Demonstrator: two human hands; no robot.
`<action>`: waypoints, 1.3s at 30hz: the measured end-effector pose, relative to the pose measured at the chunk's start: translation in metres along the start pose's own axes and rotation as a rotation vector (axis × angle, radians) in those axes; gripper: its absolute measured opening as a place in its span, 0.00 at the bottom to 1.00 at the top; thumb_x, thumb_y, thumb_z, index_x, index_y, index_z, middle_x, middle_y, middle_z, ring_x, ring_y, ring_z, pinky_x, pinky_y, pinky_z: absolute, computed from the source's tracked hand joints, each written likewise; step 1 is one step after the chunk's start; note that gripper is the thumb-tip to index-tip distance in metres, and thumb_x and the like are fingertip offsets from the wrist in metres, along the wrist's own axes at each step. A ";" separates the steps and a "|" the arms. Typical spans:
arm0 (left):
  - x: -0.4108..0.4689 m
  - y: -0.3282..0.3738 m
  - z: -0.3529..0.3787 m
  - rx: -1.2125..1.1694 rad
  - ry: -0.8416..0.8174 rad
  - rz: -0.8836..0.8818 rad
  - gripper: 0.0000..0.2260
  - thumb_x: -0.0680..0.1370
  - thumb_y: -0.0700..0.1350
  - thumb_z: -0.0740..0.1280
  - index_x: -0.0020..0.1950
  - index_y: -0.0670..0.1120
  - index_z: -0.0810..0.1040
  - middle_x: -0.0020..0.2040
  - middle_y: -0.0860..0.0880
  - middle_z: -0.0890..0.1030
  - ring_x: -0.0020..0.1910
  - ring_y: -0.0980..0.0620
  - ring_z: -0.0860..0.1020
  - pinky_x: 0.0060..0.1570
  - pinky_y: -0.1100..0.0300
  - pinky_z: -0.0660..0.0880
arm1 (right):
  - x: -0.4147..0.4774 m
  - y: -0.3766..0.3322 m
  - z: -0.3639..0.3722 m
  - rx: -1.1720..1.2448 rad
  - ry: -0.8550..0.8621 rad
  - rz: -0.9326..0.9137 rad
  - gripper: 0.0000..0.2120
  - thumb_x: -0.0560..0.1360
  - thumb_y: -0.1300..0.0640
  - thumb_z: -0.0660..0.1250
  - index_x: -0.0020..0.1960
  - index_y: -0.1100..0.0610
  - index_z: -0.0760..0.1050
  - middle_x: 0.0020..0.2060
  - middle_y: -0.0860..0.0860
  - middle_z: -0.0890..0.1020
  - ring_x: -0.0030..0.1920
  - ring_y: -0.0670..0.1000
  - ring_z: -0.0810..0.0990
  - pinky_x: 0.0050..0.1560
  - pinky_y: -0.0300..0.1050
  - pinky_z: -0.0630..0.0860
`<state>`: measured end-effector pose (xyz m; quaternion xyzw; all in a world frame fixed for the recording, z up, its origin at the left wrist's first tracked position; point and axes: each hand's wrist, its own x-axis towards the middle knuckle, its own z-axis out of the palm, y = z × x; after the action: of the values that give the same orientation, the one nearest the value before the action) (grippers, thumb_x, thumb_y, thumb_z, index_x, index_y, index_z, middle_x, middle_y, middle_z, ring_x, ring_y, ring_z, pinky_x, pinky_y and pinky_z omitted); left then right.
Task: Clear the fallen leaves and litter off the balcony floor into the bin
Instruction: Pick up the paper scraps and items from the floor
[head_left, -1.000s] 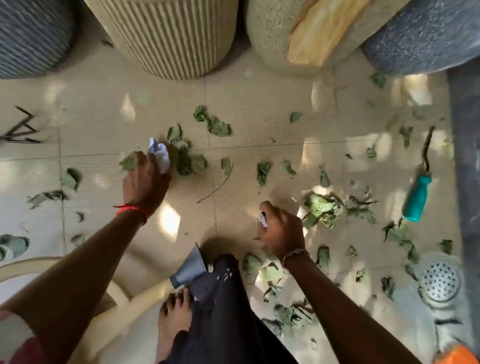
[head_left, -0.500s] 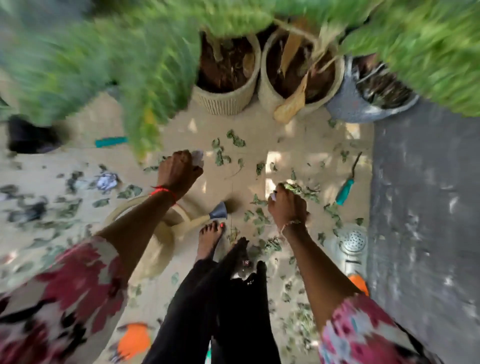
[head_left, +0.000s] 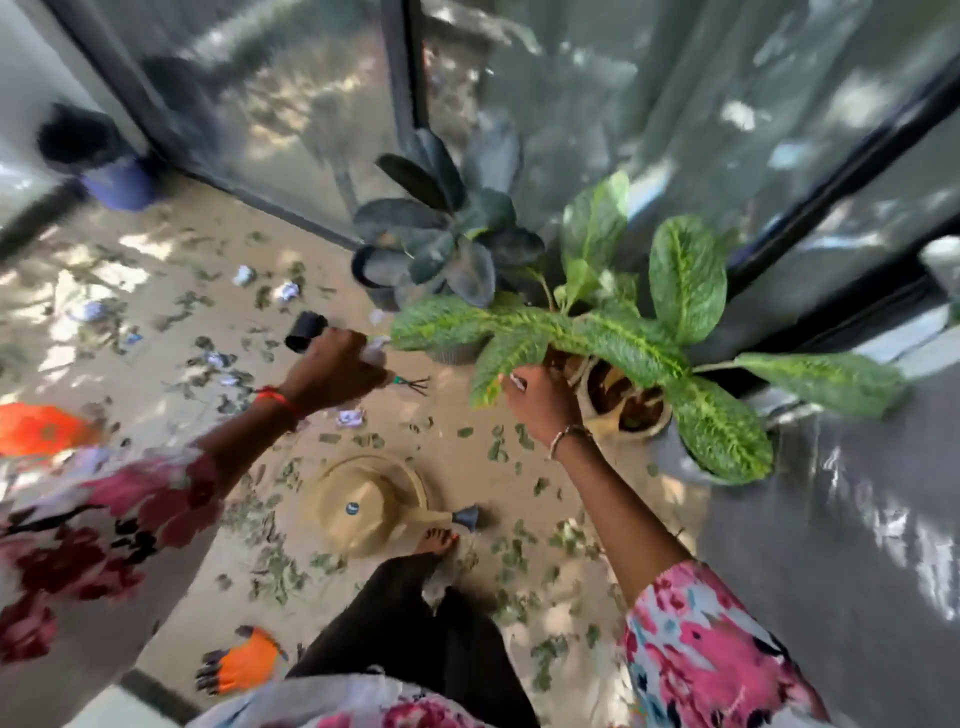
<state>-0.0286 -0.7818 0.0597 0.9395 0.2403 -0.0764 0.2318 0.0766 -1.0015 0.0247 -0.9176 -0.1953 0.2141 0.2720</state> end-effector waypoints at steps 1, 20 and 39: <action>-0.019 -0.015 -0.011 -0.023 0.034 -0.061 0.13 0.73 0.49 0.71 0.48 0.40 0.77 0.43 0.41 0.78 0.41 0.43 0.77 0.39 0.53 0.72 | -0.007 -0.011 0.000 -0.024 -0.031 -0.041 0.20 0.77 0.54 0.61 0.28 0.57 0.62 0.40 0.64 0.79 0.42 0.62 0.76 0.36 0.43 0.60; -0.248 -0.239 -0.026 -0.208 0.283 -0.712 0.10 0.72 0.43 0.70 0.39 0.36 0.76 0.41 0.34 0.80 0.41 0.35 0.78 0.36 0.53 0.68 | -0.045 -0.241 0.174 -0.451 -0.503 -0.560 0.05 0.75 0.57 0.62 0.43 0.58 0.73 0.50 0.61 0.78 0.52 0.62 0.77 0.42 0.48 0.69; -0.202 -0.440 -0.099 -0.187 0.385 -0.805 0.18 0.75 0.41 0.64 0.64 0.38 0.68 0.52 0.33 0.78 0.50 0.35 0.76 0.41 0.49 0.70 | 0.011 -0.425 0.330 -0.621 -0.444 -0.663 0.15 0.76 0.56 0.60 0.60 0.62 0.69 0.55 0.60 0.77 0.55 0.62 0.76 0.50 0.51 0.71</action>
<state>-0.4159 -0.4769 0.0229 0.7434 0.6309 0.0378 0.2187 -0.1817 -0.5296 0.0177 -0.7761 -0.5840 0.2379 -0.0084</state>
